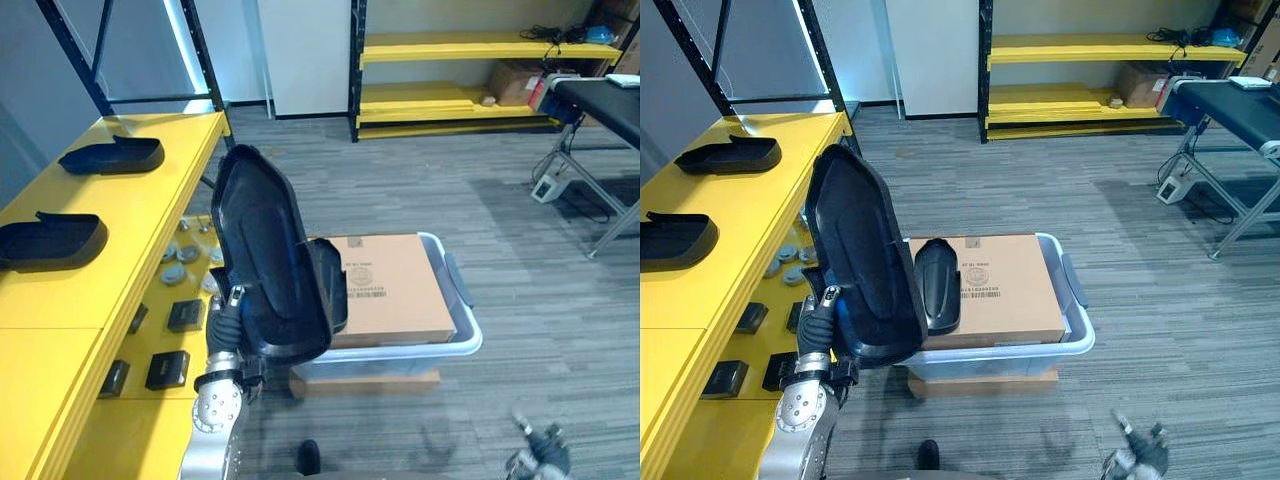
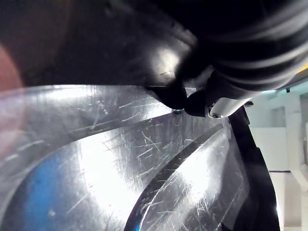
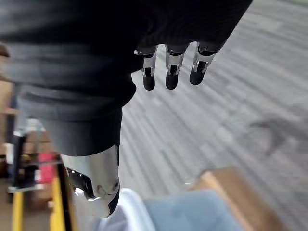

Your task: Walk over and take plastic housings, then place them on the shelf

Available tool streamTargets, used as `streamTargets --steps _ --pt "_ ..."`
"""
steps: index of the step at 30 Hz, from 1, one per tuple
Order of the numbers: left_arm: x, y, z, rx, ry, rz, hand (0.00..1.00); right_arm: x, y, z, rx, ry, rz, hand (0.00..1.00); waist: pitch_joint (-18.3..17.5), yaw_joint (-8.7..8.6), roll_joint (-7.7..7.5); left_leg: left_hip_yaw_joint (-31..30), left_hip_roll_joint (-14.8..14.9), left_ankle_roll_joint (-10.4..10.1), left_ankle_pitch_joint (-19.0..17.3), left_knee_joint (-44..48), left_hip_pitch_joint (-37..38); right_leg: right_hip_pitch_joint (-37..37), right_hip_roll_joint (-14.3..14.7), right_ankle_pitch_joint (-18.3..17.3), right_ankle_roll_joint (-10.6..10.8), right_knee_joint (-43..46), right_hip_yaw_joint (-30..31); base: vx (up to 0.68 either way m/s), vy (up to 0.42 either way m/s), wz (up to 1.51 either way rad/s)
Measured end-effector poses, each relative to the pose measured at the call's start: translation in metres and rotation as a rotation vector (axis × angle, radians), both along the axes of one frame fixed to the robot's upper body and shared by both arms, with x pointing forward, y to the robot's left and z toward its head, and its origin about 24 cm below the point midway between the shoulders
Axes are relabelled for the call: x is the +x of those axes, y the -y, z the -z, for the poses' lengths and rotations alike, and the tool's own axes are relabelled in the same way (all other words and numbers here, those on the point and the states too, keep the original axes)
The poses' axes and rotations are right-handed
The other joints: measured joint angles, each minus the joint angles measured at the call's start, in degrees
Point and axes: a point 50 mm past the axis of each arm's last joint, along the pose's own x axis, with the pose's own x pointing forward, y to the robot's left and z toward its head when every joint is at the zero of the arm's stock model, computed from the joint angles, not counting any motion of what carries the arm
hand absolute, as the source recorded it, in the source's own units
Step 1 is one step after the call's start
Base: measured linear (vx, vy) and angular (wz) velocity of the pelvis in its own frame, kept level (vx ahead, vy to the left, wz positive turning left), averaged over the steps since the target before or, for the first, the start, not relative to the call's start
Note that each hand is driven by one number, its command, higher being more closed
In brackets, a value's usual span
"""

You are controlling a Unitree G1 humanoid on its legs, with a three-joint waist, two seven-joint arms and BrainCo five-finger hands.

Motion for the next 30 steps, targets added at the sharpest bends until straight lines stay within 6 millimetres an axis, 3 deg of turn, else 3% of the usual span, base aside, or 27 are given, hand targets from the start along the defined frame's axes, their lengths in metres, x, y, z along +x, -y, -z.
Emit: streamTargets --steps 2,4,5,7,8,9,11,12,16,18,19,20,21,22,24,27,30 --pt "0.0 0.004 -0.006 -0.039 0.029 -0.001 1.0 0.007 -0.02 0.004 0.046 -0.009 -0.107 0.0 1.7 0.52 0.19 -3.3 -1.0 0.2 -0.5 4.8 -4.8 -1.1 -0.7 -1.9 0.0 3.7 -5.8 -0.08 -0.031 1.42" --pt "0.001 0.011 -0.013 -0.069 0.062 0.018 1.0 0.014 -0.021 0.002 0.038 0.008 -0.148 0.0 2.7 1.59 0.89 -4.3 -2.0 0.1 -2.8 8.0 -8.8 -1.0 -1.5 -3.0 0.0 5.3 -12.9 -0.08 -0.006 1.93" --pt "0.001 0.014 -0.016 -0.077 0.077 0.034 1.0 0.016 -0.023 0.003 0.039 0.01 -0.162 0.0 3.8 1.97 -0.95 -2.3 -2.3 1.0 -5.8 10.0 -10.6 -0.6 -3.8 -3.2 -0.3 5.0 -18.2 -0.03 0.044 2.22" --pt "0.002 0.016 -0.018 -0.087 0.086 0.038 1.0 0.026 -0.02 -0.001 0.017 0.032 -0.185 0.0 4.9 2.97 -0.87 7.8 -0.1 3.9 -7.9 19.1 -14.1 0.8 -6.0 -3.9 0.0 6.5 -25.2 0.01 0.036 2.09" --pt "0.002 0.018 -0.017 -0.095 0.083 0.038 1.0 0.031 -0.017 -0.003 0.0 0.05 -0.198 0.0 5.1 2.81 -0.37 16.6 4.2 5.7 -9.4 22.8 -13.5 2.3 -6.3 -4.7 0.9 8.1 -29.9 0.07 0.032 1.99" --pt "0.004 0.019 -0.018 -0.095 0.088 0.045 1.0 0.037 -0.016 -0.005 -0.008 0.064 -0.208 0.0 5.3 2.55 0.05 23.9 6.1 5.9 -12.6 22.4 -12.0 4.0 -8.1 -5.7 1.6 10.6 -34.0 0.08 0.041 1.89" --pt "0.004 0.022 -0.019 -0.097 0.097 0.06 1.0 0.046 -0.017 -0.008 -0.015 0.086 -0.234 0.0 5.3 2.63 -0.63 34.3 7.6 7.0 -14.4 22.1 -10.0 5.9 -10.0 -5.7 1.7 11.0 -38.5 0.15 0.088 1.54" --pt "0.005 0.024 -0.019 -0.103 0.103 0.071 1.0 0.055 -0.017 -0.009 -0.019 0.1 -0.243 0.0 5.3 2.88 -0.74 37.0 7.2 7.5 -15.3 22.2 -9.9 6.8 -10.5 -5.7 1.7 10.2 -40.2 0.18 0.111 1.21" --pt "0.013 0.026 -0.006 -0.118 0.063 0.085 1.0 0.087 -0.026 -0.015 -0.006 0.161 -0.268 0.0 5.0 3.12 -0.96 34.9 3.4 7.8 -18.0 23.3 -10.6 8.5 -11.7 -5.8 1.1 8.4 -40.6 0.12 0.154 0.42" --pt "0.015 0.027 0.0 -0.113 0.037 0.096 1.0 0.09 -0.029 -0.015 -0.008 0.15 -0.289 0.0 4.9 2.87 -1.14 33.8 1.8 8.8 -19.5 24.1 -10.2 7.8 -14.6 -5.7 -1.9 14.0 -39.2 0.15 0.195 0.37" --pt "0.016 0.032 0.002 -0.115 0.026 0.116 1.0 0.088 -0.03 -0.013 -0.006 0.139 -0.294 0.0 4.8 2.44 -0.91 32.6 1.0 8.9 -20.0 23.9 -9.6 5.5 -16.7 -5.5 -6.4 20.6 -34.8 0.16 0.194 0.46" --pt "0.018 0.035 0.004 -0.108 0.017 0.136 1.0 0.084 -0.032 -0.011 0.002 0.124 -0.295 0.0 4.8 2.19 -0.95 31.2 0.2 8.7 -20.0 22.6 -8.5 2.4 -16.4 -6.3 -6.3 25.0 -27.5 0.19 0.205 0.57" --pt "0.019 0.034 0.007 -0.093 0.004 0.15 1.0 0.083 -0.033 -0.01 0.005 0.113 -0.3 0.0 4.8 2.01 -0.92 29.9 -0.7 7.9 -19.4 20.2 -6.5 -1.3 -14.5 -7.7 -4.6 27.7 -20.3 0.17 0.14 0.43" --pt "0.019 0.033 0.008 -0.087 0.0 0.15 1.0 0.083 -0.033 -0.01 0.005 0.113 -0.302 0.0 4.8 1.77 -0.87 29.3 -1.0 7.5 -19.1 19.0 -5.5 -3.0 -13.6 -8.4 -4.4 28.2 -17.8 0.17 0.121 0.44" --pt "0.02 0.03 0.007 -0.074 0.003 0.146 1.0 0.083 -0.035 -0.01 0.004 0.111 -0.318 0.0 4.8 0.74 -0.76 26.8 -2.2 8.7 -17.9 16.2 -2.4 -9.6 -9.8 -9.9 -3.3 27.1 -10.7 0.15 0.108 0.51" --pt "0.027 0.033 0.006 -0.068 0.012 0.154 1.0 0.078 -0.039 -0.008 0.011 0.099 -0.336 0.0 4.8 -0.85 -0.62 22.5 -3.6 9.5 -17.5 16.3 -0.7 -15.4 -6.0 -9.2 -1.8 20.8 -1.0 0.18 0.048 0.99" --pt "0.026 0.032 0.007 -0.067 0.005 0.143 1.0 0.07 -0.037 -0.007 0.004 0.089 -0.336 0.0 4.4 -0.88 -1.07 18.1 -6.2 9.4 -17.6 15.5 1.7 -18.0 -5.3 -6.9 0.7 17.1 5.9 0.19 0.03 1.06"
